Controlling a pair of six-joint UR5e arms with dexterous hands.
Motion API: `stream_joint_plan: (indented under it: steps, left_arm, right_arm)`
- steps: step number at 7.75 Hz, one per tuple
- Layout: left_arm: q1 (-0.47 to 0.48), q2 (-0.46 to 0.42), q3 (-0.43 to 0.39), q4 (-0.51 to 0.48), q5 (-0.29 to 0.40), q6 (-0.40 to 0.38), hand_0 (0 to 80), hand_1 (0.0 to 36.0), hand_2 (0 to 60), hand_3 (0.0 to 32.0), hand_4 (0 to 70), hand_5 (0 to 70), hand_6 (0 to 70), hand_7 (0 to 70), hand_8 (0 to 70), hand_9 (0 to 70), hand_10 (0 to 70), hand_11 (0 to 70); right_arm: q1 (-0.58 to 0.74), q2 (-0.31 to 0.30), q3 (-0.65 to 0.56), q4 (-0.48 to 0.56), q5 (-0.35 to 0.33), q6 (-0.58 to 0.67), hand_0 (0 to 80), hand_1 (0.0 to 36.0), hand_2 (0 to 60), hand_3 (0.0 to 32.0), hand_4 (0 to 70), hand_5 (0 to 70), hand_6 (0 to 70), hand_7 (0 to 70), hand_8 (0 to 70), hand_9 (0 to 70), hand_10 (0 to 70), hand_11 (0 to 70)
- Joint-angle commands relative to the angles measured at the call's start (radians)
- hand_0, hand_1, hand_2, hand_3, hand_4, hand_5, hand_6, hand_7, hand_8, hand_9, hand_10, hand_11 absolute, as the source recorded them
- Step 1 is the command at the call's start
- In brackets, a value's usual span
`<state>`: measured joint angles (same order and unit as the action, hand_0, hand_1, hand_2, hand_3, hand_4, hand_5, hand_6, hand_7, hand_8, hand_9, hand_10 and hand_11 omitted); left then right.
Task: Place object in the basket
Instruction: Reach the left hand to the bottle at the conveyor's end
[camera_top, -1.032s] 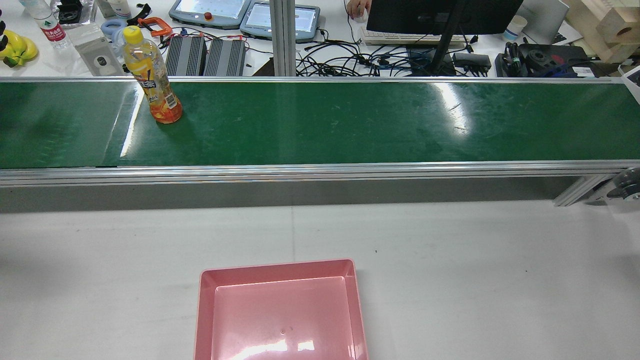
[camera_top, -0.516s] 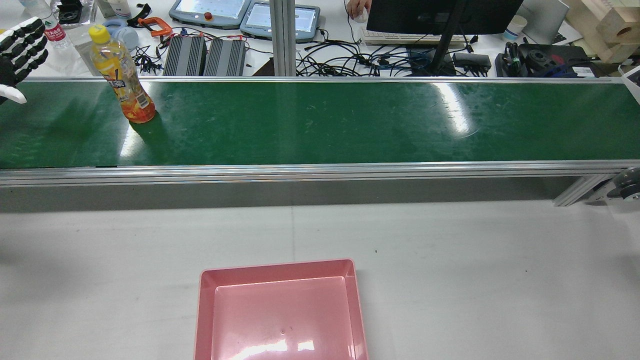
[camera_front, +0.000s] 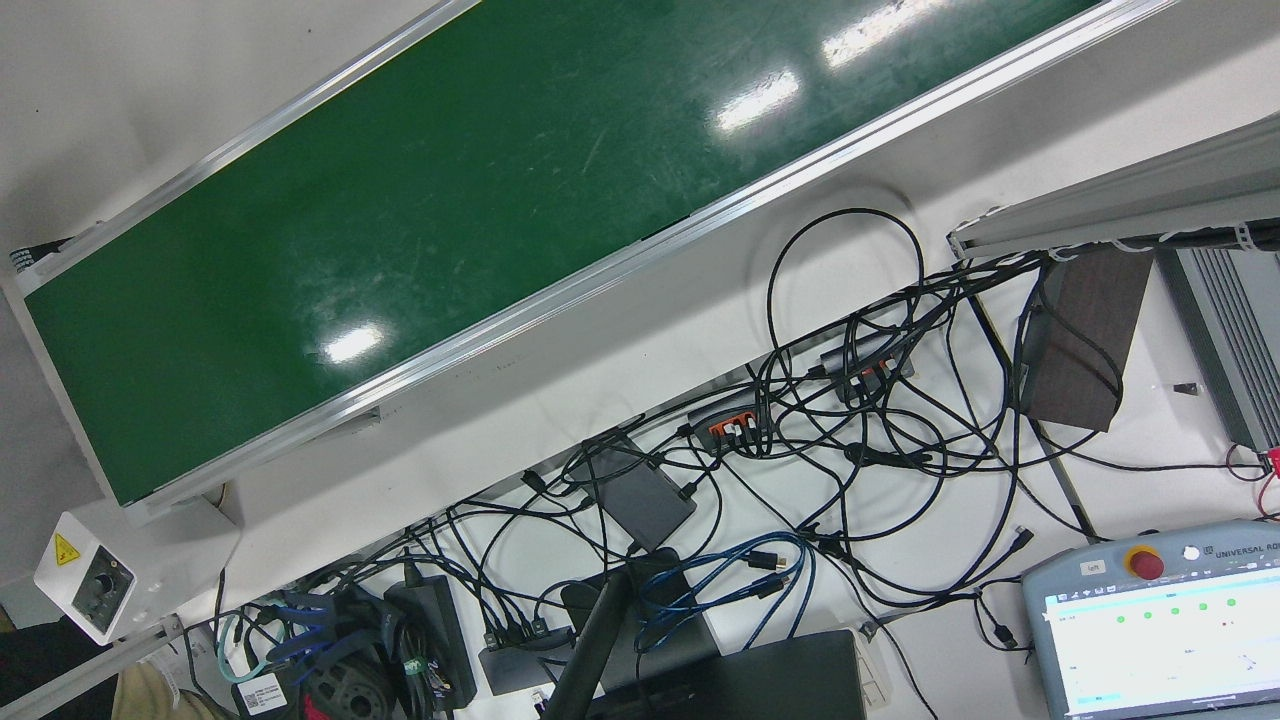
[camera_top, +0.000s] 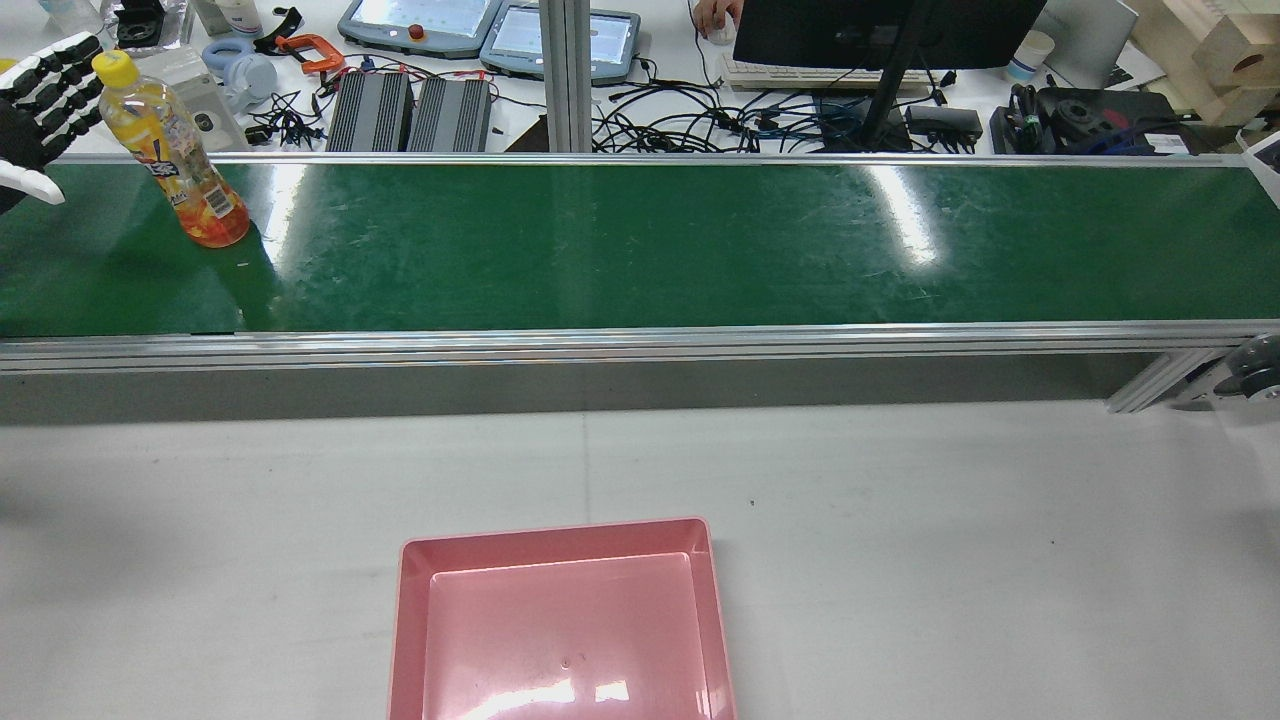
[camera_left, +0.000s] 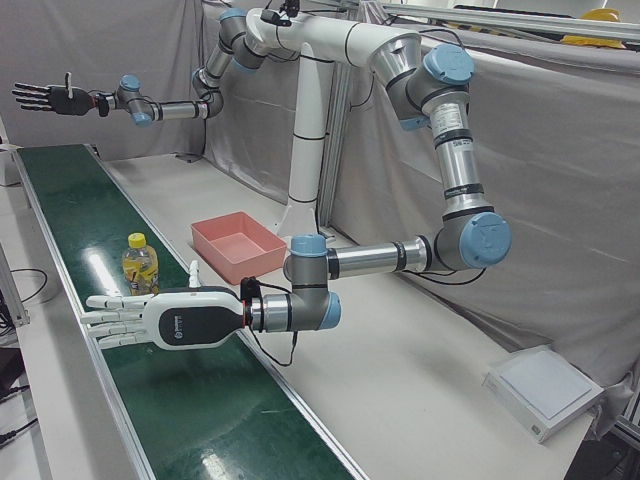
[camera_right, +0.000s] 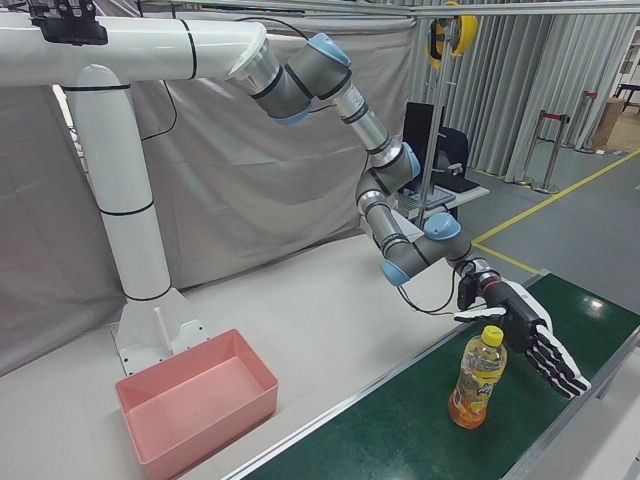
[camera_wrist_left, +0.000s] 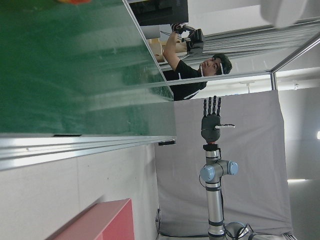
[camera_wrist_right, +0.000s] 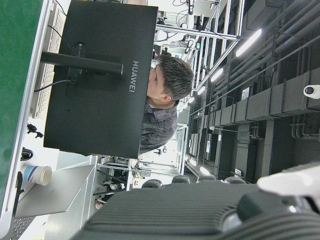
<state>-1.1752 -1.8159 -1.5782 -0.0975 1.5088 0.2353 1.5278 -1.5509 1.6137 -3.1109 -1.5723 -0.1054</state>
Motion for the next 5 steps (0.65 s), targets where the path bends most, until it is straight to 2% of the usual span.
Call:
stream_joint_plan:
  steps: [1, 3, 4, 5]
  left_arm:
    - [0.002, -0.013, -0.005, -0.004, 0.001, -0.011, 64.0, 12.0, 0.0, 0.0, 0.0, 12.7, 0.0, 0.0, 0.0, 0.0, 0.0, 0.0]
    - [0.000, -0.025, -0.003, -0.004, 0.001, -0.013, 66.1, 12.2, 0.0, 0.0, 0.0, 18.9, 0.0, 0.0, 0.0, 0.0, 0.0, 0.0]
    - [0.000, -0.035, 0.001, 0.028, 0.001, -0.014, 67.1, 12.2, 0.0, 0.0, 0.0, 22.2, 0.0, 0.0, 0.0, 0.0, 0.0, 0.0]
    - [-0.004, -0.043, 0.001, 0.060, -0.007, -0.014, 73.8, 13.1, 0.0, 0.0, 0.0, 32.4, 0.0, 1.3, 0.0, 0.0, 0.0, 0.8]
  right_arm:
    - [0.000, 0.000, 0.000, 0.000, 0.000, 0.000, 0.0, 0.0, 0.0, 0.0, 0.0, 0.0, 0.0, 0.0, 0.0, 0.0, 0.0, 0.0]
    - [0.000, 0.000, 0.000, 0.000, 0.000, 0.001, 0.0, 0.0, 0.0, 0.0, 0.0, 0.0, 0.0, 0.0, 0.0, 0.0, 0.0, 0.0]
    - [0.000, 0.000, 0.000, 0.000, 0.000, 0.001, 0.0, 0.0, 0.0, 0.0, 0.0, 0.0, 0.0, 0.0, 0.0, 0.0, 0.0, 0.0]
    - [0.000, 0.000, 0.000, 0.000, 0.000, 0.000, 0.0, 0.0, 0.0, 0.0, 0.0, 0.0, 0.0, 0.0, 0.0, 0.0, 0.0, 0.0]
